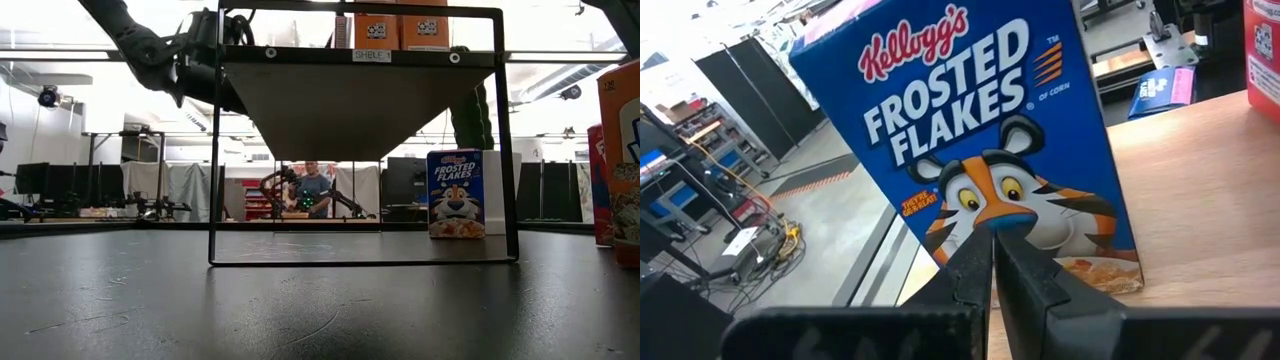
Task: Stack cereal on shelf
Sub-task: Put the bottom blue cereal box aligned with the other blue cereal box on the shelf
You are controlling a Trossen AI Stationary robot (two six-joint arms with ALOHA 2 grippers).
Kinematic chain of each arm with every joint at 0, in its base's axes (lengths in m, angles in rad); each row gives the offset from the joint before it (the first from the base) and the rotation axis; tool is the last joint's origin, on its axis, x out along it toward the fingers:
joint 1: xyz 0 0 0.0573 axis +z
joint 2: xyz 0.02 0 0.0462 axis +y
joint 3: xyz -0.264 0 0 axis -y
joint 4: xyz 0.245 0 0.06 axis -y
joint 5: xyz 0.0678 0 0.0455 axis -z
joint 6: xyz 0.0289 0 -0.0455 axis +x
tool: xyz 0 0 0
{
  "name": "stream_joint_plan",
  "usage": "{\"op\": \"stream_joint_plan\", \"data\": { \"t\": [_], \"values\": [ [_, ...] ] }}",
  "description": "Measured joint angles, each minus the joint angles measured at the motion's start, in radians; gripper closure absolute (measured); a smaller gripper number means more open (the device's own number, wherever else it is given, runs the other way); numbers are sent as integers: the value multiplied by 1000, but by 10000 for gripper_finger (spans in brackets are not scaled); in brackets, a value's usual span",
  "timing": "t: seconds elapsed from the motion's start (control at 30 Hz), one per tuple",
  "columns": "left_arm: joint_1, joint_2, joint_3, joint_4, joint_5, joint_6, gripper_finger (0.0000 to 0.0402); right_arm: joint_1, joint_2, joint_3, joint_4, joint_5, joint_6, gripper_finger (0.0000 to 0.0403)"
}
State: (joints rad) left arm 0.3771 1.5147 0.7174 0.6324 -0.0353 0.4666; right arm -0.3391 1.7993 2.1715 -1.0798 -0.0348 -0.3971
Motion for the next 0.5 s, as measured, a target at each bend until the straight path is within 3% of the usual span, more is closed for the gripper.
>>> {"op": "stream_joint_plan", "data": {
  "t": [0.3,0.5],
  "values": [
    [-5,-36,-1,-28,1,-6,402,1,26,-3,22,-2,20,394],
    [-27,-141,-5,-129,1,-9,402,29,-17,-3,43,-29,16,394]
  ]
}}
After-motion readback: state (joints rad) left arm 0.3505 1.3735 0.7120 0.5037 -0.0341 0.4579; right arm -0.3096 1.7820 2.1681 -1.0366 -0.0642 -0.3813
